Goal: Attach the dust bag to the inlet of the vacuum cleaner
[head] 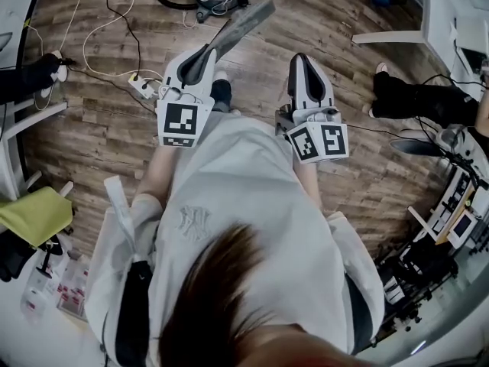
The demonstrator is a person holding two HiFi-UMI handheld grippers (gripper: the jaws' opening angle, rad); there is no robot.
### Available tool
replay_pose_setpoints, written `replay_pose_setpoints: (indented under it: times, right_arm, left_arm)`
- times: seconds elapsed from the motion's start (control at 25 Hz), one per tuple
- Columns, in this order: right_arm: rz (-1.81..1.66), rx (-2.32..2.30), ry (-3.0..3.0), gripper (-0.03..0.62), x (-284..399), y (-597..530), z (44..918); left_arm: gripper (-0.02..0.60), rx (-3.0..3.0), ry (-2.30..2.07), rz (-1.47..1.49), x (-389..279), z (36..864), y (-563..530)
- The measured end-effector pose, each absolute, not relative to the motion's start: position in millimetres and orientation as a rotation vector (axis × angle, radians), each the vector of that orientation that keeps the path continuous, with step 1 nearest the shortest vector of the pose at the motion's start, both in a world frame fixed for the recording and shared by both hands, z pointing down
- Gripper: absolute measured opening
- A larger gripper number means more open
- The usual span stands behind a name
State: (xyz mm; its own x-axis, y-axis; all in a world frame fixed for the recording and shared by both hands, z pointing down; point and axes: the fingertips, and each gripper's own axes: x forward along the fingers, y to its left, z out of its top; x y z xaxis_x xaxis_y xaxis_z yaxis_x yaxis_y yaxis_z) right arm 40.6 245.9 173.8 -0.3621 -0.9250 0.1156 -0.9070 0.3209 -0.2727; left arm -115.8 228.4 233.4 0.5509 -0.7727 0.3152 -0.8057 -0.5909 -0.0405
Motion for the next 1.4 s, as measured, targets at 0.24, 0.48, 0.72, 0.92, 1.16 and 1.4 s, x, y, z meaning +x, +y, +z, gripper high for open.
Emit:
replay_pose_setpoints:
  times: [0.24, 0.48, 0.72, 0.92, 1.16, 1.4]
  right_arm:
    - [-0.439, -1.788, 2.474, 0.002, 41.3, 203.0, 173.4]
    - [-0.418, -1.780, 2.479, 0.002, 36.1, 178.2, 170.5]
    - [-0.408, -1.749, 2.507, 0.002, 33.1, 156.2, 168.0]
    - [-0.440, -1.712, 2.529, 0.002, 45.9, 130.2, 175.5]
    - [-0.454, -1.615, 2.604, 0.003, 71.2, 72.1, 178.0]
    - [-0.423, -1.520, 2.700, 0.003, 98.7, 6.9, 171.3]
  left_arm:
    - [0.038, 2.664, -1.349, 0.454, -126.2, 238.4, 182.6]
    - [0.038, 2.662, -1.384, 0.454, -139.5, 236.7, 155.8]
    - [0.038, 2.633, -1.432, 0.450, -146.4, 236.0, 137.0]
    - [0.038, 2.595, -1.483, 0.464, -140.1, 238.3, 114.8]
    - [0.038, 2.532, -1.555, 0.485, -116.8, 240.5, 74.7]
    - [0.038, 2.456, -1.659, 0.506, -96.9, 242.7, 29.9]
